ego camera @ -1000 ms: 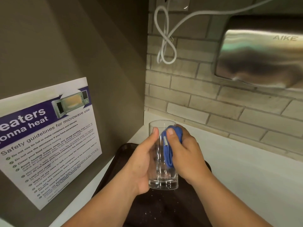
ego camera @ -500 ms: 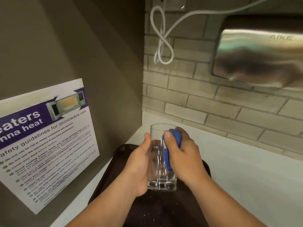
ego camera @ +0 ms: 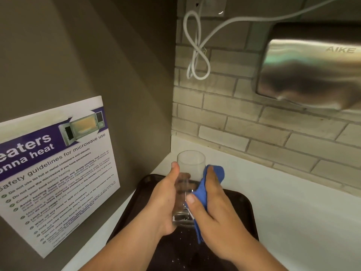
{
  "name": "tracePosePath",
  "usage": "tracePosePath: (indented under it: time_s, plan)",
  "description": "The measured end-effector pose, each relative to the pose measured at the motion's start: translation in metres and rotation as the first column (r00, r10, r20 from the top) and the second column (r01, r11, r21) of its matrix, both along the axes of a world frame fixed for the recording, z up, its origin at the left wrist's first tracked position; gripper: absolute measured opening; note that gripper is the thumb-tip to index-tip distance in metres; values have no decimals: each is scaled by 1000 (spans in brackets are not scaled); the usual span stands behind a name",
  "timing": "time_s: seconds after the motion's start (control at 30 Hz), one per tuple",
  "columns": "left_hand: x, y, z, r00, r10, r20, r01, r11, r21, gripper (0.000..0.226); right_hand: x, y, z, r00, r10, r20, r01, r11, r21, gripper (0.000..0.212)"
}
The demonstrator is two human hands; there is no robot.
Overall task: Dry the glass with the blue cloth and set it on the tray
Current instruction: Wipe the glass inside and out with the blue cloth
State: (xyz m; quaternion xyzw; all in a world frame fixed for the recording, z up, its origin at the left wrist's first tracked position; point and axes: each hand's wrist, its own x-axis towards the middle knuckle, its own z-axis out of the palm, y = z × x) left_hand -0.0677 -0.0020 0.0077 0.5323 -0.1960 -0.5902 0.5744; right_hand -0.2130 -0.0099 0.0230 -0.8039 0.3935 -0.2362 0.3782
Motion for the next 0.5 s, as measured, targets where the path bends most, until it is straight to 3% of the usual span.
tracePosePath:
  time_s: [0.1, 0.13, 0.2, 0.27, 0.33, 0.43, 0.5]
  plan:
    - [-7, 5, 4, 997, -79, -10, 78, 995, -64, 80, 10, -16, 14, 964, -169, 203, 188, 979, -78, 65]
    - [-10, 7, 6, 992, -115, -53, 109, 989, -103, 83, 12, -25, 21, 932, -233, 276, 249, 968, -24, 50]
    - [-16, 7, 10, 978, -176, -115, 153, 970, -187, 87, 15, -37, 30, 867, -348, 357, 300, 936, 183, 46]
    - [-19, 5, 12, 979, -167, -120, 136, 964, -228, 87, 14, -39, 29, 810, -446, 381, 280, 865, 417, 44]
    - [-18, 0, 13, 995, -57, -85, 35, 971, -237, 80, 12, -34, 20, 783, -501, 369, 220, 777, 589, 37]
    - [-12, -8, 8, 976, 197, 97, -148, 918, -369, 64, 12, -28, 0, 746, -558, 364, 63, 603, 796, 40]
    - [-13, -6, 5, 937, 261, 234, -128, 876, -465, 60, 13, -31, -11, 689, -614, 386, -30, 508, 861, 44]
